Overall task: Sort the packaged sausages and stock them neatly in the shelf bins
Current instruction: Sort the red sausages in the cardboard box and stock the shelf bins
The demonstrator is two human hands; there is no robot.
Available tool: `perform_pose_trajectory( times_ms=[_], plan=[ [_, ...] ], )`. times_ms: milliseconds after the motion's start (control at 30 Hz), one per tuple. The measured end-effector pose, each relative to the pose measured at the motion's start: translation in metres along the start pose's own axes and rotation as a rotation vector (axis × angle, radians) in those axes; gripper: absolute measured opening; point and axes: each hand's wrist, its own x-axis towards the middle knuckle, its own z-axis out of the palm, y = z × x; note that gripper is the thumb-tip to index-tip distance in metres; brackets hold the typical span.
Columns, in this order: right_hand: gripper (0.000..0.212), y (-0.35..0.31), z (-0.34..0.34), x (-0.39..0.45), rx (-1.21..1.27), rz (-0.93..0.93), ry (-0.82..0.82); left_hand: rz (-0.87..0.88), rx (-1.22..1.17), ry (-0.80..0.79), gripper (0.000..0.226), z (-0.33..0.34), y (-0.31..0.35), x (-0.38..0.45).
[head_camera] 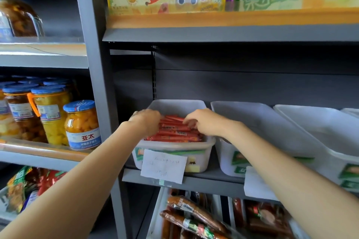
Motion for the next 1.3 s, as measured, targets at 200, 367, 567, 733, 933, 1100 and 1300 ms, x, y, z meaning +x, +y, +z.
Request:
perform_pose_trajectory(
  times_ms=[200,367,567,733,933,1100,1300],
  plan=[
    [0.046,-0.001,-0.003,-0.073,0.168,-0.138,0.386,0.19,-0.6,0.643,0.035,-0.001,0.036,-0.07],
    [0.032,0.02,0.057,-0.172,0.513,-0.143,0.407,0.429,-0.853,0.705,0.029,0.087,0.095,-0.151],
    [0.025,0.058,0.241,-0.239,0.461,0.243,-0.109,0.284,-0.707,-0.205,0.044,0.282,0.155,-0.229],
    [0.042,0.068,0.352,-0.275,0.273,0.367,-0.571,0.278,-0.345,-0.681,0.071,0.358,0.152,-0.257],
    [0.046,0.024,0.41,-0.253,0.983,0.781,-0.546,-0.054,-0.4,-0.829,0.092,0.383,0.158,-0.265],
    [0.067,0.012,0.448,-0.236,0.888,0.839,-0.395,-0.014,-0.454,-0.88,0.101,0.386,0.165,-0.26],
    [0.08,0.031,0.456,-0.226,0.693,0.871,-0.398,-0.057,-0.762,-0.836,0.044,0.365,0.164,-0.267]
  ],
)
